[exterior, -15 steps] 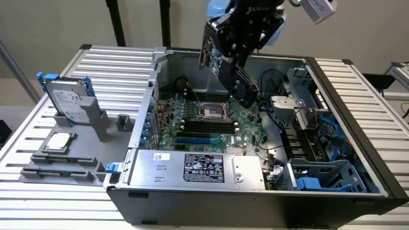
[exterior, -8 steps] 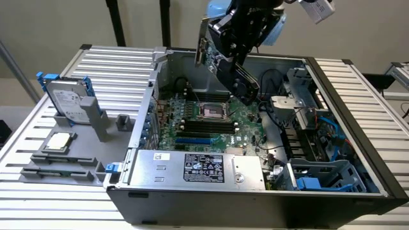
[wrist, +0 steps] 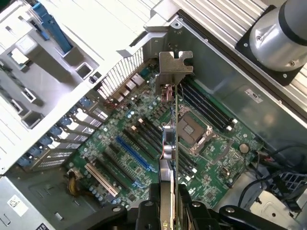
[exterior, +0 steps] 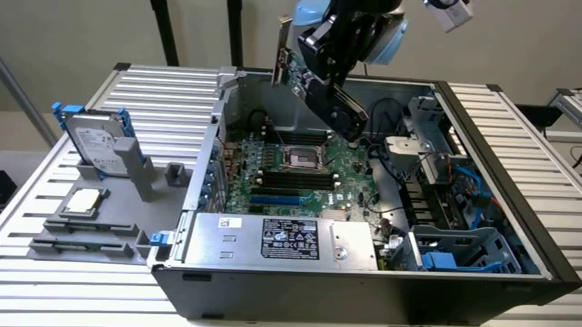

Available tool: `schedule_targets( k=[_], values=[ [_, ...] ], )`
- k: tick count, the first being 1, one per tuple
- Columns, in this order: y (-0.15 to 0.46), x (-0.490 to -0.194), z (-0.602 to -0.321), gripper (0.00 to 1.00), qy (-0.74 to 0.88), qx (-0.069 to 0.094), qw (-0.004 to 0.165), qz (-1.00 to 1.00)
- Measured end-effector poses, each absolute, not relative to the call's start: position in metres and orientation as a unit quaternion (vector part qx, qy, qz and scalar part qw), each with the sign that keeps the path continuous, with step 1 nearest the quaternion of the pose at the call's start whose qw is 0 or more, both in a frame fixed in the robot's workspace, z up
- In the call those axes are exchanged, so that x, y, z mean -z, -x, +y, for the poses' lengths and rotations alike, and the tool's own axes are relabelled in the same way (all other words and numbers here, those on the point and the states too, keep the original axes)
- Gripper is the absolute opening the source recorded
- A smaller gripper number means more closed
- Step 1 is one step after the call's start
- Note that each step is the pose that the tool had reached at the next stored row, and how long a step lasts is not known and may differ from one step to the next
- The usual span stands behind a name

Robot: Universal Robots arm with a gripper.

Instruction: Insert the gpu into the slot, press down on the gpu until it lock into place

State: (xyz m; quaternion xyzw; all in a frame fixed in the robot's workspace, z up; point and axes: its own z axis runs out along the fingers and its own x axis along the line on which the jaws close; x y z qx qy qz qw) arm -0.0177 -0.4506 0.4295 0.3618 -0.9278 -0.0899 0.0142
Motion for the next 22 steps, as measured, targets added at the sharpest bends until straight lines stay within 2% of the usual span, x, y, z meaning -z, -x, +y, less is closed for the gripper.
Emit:
schedule_targets(
  k=[4,11,22],
  values=[
    [0.0176,-0.4293,-0.4506,0.26,-0.389,0.09,0.007,-0.917],
    [0.0176,-0.4282,-0.4506,0.26,-0.435,0.078,-0.017,-0.897],
    [0.0176,-0.4238,-0.4507,0.26,-0.523,0.078,-0.011,-0.849]
  ],
)
